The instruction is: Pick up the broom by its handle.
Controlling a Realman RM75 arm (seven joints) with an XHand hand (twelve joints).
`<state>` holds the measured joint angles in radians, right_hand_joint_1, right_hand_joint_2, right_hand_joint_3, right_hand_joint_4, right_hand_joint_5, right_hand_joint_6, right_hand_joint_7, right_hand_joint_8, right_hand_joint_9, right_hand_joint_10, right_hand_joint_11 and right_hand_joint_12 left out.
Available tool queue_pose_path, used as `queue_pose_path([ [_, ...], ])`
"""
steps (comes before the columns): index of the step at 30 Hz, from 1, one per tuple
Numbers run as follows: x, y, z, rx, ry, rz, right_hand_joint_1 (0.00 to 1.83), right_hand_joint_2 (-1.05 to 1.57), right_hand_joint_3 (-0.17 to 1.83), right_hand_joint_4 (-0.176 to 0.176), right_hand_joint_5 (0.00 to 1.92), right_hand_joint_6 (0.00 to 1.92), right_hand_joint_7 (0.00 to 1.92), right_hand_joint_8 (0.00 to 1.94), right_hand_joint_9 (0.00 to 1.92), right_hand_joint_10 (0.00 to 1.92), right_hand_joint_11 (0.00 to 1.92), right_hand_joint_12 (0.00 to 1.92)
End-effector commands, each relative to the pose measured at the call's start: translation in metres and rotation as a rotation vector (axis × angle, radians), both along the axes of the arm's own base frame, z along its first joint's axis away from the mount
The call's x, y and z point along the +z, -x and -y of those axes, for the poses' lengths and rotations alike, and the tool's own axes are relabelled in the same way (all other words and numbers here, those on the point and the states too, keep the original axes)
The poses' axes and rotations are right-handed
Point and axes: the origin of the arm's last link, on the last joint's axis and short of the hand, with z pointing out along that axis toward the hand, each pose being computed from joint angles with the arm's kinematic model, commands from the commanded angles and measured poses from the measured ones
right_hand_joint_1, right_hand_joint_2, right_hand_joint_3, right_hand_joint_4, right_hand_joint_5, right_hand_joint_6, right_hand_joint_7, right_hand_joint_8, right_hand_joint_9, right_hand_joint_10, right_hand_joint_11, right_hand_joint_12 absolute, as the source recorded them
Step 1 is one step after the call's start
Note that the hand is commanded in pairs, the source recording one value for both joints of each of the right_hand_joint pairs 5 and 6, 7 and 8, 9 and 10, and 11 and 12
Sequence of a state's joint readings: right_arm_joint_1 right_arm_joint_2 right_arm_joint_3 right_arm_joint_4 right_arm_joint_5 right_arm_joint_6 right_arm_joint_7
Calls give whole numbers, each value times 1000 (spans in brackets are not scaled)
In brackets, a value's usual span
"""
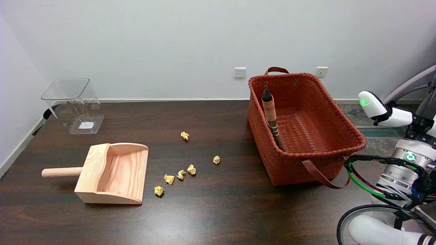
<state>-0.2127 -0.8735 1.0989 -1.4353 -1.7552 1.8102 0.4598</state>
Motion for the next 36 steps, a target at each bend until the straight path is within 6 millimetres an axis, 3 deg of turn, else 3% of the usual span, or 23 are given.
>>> queue_pose_path([
  [1,-3,-34,0,192,-68,-83,887,-181,807,0,118,118,0,0,118,118,118,118],
  [2,2,0,14,-5,-58,28,888,-181,807,0,118,118,0,0,118,118,118,118],
  [10,3,1,22,-17,-67,35,890,-196,817,0,117,117,0,0,117,117,117,117],
  [13,-5,3,22,-20,-107,51,891,-207,822,0,115,115,0,0,115,115,115,115],
  [20,-43,11,21,-117,-241,35,899,-193,767,0,107,107,0,0,107,107,107,107],
  [26,-89,1,28,-263,-302,-79,974,-438,891,0,81,81,0,0,81,81,81,81],
  [36,-127,3,39,-394,-449,-106,1008,-576,815,0,25,25,0,0,25,25,25,25],
])
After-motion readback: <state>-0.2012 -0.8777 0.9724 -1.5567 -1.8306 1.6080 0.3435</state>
